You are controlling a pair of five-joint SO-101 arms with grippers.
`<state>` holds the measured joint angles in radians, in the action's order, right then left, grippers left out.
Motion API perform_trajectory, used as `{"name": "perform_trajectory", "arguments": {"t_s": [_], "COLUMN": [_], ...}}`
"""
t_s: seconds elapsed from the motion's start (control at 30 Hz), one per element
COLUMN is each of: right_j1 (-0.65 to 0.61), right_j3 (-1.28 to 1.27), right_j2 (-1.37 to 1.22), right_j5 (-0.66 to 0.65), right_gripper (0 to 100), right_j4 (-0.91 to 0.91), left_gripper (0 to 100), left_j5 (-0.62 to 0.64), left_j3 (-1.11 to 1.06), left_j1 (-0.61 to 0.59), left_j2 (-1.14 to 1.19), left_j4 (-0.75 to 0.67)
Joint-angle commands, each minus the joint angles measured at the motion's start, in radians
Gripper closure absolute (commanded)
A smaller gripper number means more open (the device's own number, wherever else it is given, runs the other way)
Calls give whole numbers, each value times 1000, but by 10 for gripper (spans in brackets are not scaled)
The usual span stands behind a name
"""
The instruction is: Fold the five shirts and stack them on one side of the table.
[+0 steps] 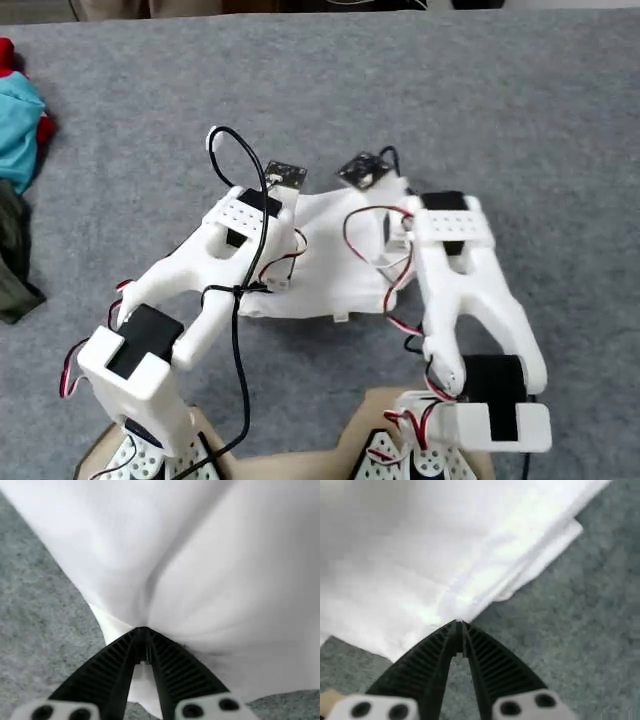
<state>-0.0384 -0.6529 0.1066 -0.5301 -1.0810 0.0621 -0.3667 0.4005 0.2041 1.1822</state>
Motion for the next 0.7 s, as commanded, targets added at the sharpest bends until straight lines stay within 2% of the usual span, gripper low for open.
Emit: {"name": "perform_trajectory", "arguments": {"t_s": [0.0, 0.13, 0.2, 0.3, 0.47, 0.57, 0.67], "right_j1": [44, 42, 42, 44, 35, 35, 12], "right_j3": [27, 128, 199, 321, 513, 573, 568], "right_j2": [56, 56, 56, 58, 56, 56, 56], "right_j5": [-2, 2, 48, 218, 560, 792, 954], "right_gripper": [993, 993, 993, 992, 991, 990, 991], "right_j4": [0, -103, -180, -334, -601, -690, -700], "left_gripper": [978, 977, 977, 979, 979, 979, 979], "left_j5": [9, 9, 8, -2, -123, -170, -272], "left_j3": [40, 212, 311, 431, 517, 517, 525], "left_j1": [8, 6, -15, -66, -127, -160, -235], "left_j2": [-7, -7, -7, -7, -8, -64, -202], "left_j4": [21, 140, 215, 308, 420, 462, 460]}}
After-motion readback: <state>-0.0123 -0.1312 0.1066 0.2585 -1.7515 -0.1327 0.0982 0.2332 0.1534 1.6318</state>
